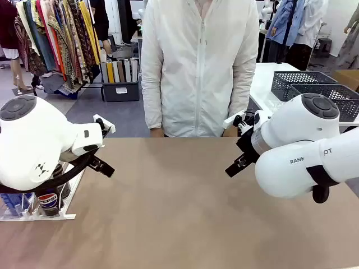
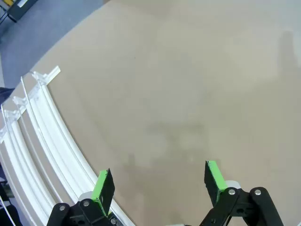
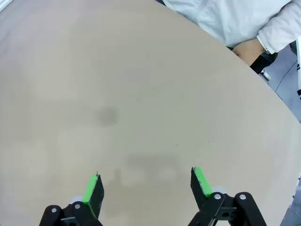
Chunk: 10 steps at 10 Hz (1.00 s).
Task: Retrieve and store the cans from the dispenser.
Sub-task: Pick up one can from the Automatic Can Dispenser and place it in the middle of the table.
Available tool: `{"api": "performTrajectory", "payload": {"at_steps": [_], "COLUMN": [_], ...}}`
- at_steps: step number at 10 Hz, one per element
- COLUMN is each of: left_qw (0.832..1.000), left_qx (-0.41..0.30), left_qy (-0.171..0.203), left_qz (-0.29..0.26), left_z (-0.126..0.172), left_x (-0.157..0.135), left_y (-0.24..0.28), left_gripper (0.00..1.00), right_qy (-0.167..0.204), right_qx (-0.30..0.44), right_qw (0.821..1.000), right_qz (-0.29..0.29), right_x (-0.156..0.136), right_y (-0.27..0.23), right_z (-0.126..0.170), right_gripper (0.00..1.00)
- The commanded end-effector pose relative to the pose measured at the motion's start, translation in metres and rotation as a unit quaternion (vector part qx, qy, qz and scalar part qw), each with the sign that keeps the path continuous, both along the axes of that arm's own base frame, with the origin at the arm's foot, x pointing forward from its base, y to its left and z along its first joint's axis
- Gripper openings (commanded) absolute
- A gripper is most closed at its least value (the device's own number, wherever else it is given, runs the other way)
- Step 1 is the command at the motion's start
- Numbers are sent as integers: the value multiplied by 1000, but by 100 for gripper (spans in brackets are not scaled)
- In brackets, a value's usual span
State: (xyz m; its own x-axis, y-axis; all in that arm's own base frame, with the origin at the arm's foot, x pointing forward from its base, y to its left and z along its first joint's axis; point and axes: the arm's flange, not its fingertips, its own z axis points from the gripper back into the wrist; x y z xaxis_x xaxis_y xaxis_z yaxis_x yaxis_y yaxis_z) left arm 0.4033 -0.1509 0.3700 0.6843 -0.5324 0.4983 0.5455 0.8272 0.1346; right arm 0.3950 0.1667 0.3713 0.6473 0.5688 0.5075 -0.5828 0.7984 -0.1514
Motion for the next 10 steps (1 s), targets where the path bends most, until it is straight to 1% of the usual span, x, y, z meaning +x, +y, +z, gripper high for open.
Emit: {"api": "performTrajectory", "payload": {"at_steps": [1,10], "left_qw": [1000,1000], "left_qx": [0,0], "left_qy": [0,0], "left_qz": [0,0], "left_z": [0,0], "left_x": [0,0], "left_y": [0,0], "left_gripper": [100,100], "right_qy": [0,0], "right_qx": [0,0], "right_qw": [1000,1000], "right_qz": [0,0], "right_x": [0,0], "right_y": [0,0], "right_z": [0,0], "right_gripper": [100,100]}}
